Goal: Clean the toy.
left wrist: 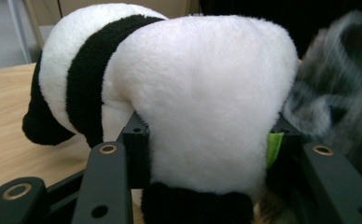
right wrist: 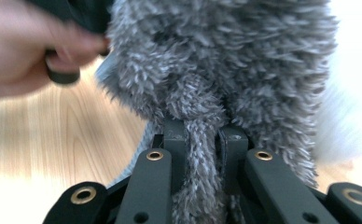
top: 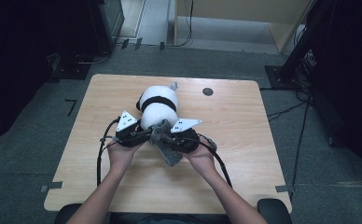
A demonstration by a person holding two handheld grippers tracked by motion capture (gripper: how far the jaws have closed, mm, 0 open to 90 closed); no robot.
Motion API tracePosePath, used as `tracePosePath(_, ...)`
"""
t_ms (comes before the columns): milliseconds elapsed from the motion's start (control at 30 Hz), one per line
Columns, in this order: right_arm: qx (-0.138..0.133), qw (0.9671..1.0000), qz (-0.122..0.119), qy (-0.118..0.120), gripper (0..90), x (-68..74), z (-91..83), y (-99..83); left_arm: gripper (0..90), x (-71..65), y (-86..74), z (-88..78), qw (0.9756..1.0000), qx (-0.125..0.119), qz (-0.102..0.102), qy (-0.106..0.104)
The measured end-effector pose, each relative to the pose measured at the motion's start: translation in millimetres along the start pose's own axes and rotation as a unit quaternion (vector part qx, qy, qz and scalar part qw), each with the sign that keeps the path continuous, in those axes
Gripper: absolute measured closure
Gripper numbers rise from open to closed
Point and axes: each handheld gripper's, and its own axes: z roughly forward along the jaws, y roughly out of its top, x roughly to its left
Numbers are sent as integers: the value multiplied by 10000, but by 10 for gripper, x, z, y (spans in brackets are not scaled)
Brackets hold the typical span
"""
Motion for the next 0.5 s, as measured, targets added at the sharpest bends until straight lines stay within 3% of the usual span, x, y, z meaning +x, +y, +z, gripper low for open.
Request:
tracePosePath(100,95,9999,-87,-66,789,-12,36,-70,482,-16,8,-7,9999,10,105,48)
tracePosePath(233,276,9995,-103,-116,789,-87,70,-123,481,4,13,-26,10000,-46,67,49)
tracePosePath(500,392,9980,313,-387,789,-389,-2,-274,480,11,15,-60,9998,-140,149,-13)
